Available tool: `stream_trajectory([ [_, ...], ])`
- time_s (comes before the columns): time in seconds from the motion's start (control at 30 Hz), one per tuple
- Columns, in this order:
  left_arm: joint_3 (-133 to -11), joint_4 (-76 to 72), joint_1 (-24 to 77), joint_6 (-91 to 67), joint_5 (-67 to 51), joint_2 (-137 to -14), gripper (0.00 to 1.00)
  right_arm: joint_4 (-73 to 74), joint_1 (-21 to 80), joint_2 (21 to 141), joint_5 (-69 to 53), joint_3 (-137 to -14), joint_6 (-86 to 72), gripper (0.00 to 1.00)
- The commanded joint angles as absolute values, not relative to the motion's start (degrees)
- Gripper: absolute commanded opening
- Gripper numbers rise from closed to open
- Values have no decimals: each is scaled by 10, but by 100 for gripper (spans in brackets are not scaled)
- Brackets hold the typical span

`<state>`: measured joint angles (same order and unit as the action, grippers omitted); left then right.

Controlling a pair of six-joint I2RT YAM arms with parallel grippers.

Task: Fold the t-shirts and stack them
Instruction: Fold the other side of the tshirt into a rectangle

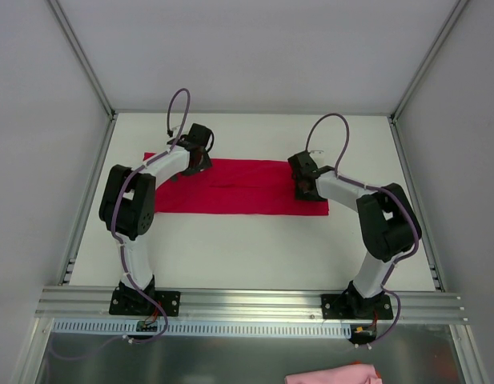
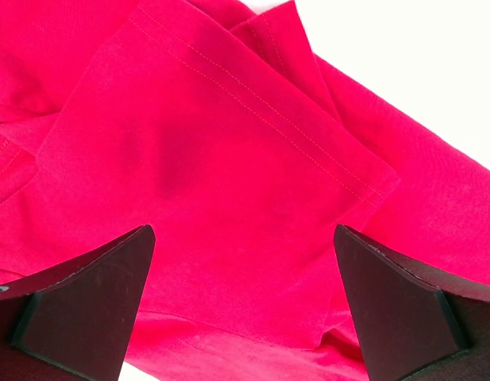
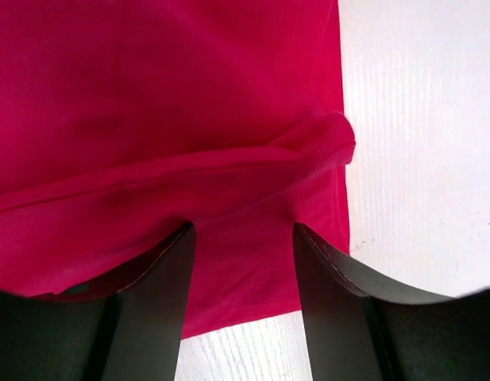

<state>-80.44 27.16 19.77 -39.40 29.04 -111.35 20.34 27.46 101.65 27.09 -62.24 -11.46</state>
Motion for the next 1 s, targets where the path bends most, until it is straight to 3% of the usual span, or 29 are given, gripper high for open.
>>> stream_trajectory([
  [0.0, -817, 262, 192, -381, 310, -1114, 99, 194, 272, 998, 266, -619, -125, 56],
  [0.07, -816, 260, 191, -381, 309, -1113, 99, 193, 272, 994, 268, -611, -126, 54],
  [0.13, -816, 261, 192, -381, 308, -1114, 99, 198, 272, 993, 268, -611, -125, 47],
  [0.27, -814, 262, 192, -381, 309, -1114, 99, 200, 272, 986, 267, -607, -128, 19],
  [0.3, -815, 262, 191, -381, 310, -1116, 99, 201, 272, 983, 268, -607, -128, 4],
  [0.33, -814, 262, 192, -381, 309, -1115, 99, 205, 272, 979, 269, -606, -128, 1],
  [0.63, -816, 263, 191, -382, 309, -1115, 99, 221, 272, 912, 297, -577, -130, 1],
  [0.77, -816, 263, 192, -381, 308, -1114, 99, 222, 272, 918, 287, -584, -125, 41],
  [0.97, -813, 262, 191, -380, 310, -1110, 99, 217, 269, 961, 280, -595, -124, 45],
])
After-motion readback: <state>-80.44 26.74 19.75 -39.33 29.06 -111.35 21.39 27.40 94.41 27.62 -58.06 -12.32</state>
